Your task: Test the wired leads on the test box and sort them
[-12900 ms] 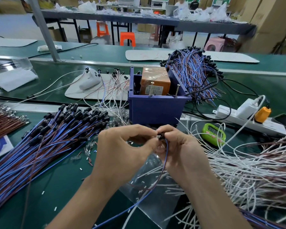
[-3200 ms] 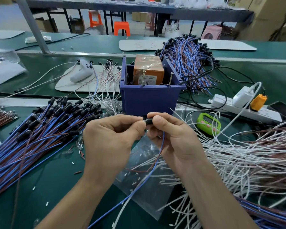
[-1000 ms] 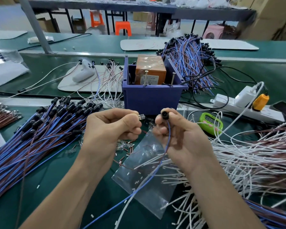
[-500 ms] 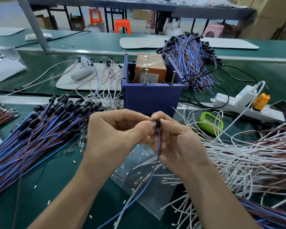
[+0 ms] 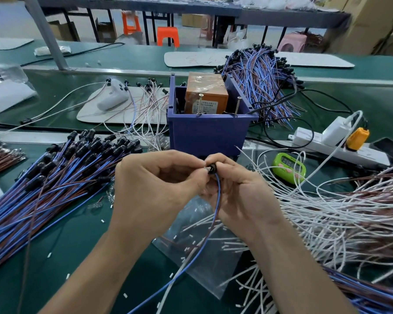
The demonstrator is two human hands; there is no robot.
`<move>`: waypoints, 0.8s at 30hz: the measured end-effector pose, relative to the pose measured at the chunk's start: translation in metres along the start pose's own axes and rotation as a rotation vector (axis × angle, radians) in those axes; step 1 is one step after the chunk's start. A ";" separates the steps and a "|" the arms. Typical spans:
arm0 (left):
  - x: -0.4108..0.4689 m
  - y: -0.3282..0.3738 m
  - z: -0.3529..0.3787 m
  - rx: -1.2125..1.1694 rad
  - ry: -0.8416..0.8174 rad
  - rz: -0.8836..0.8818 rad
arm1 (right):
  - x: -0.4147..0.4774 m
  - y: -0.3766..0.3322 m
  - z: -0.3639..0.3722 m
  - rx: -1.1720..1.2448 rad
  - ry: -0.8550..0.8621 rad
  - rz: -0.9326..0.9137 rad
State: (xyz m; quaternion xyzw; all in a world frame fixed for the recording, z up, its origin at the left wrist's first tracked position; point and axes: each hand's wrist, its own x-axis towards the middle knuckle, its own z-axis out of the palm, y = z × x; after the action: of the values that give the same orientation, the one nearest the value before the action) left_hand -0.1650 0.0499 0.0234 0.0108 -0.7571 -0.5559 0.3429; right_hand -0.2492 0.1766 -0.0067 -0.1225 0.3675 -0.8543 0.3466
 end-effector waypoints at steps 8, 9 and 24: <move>-0.003 -0.002 0.000 0.227 0.066 0.057 | -0.001 -0.002 0.003 -0.043 0.044 -0.015; -0.002 -0.003 0.000 0.240 0.069 0.067 | -0.001 -0.002 0.003 -0.036 0.045 -0.021; -0.004 -0.005 0.003 0.284 0.112 0.106 | 0.003 -0.002 -0.001 -0.082 0.032 -0.066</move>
State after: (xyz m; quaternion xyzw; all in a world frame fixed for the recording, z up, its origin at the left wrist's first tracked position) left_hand -0.1653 0.0517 0.0162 0.0501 -0.8071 -0.4230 0.4088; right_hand -0.2525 0.1762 -0.0063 -0.1351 0.4032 -0.8513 0.3072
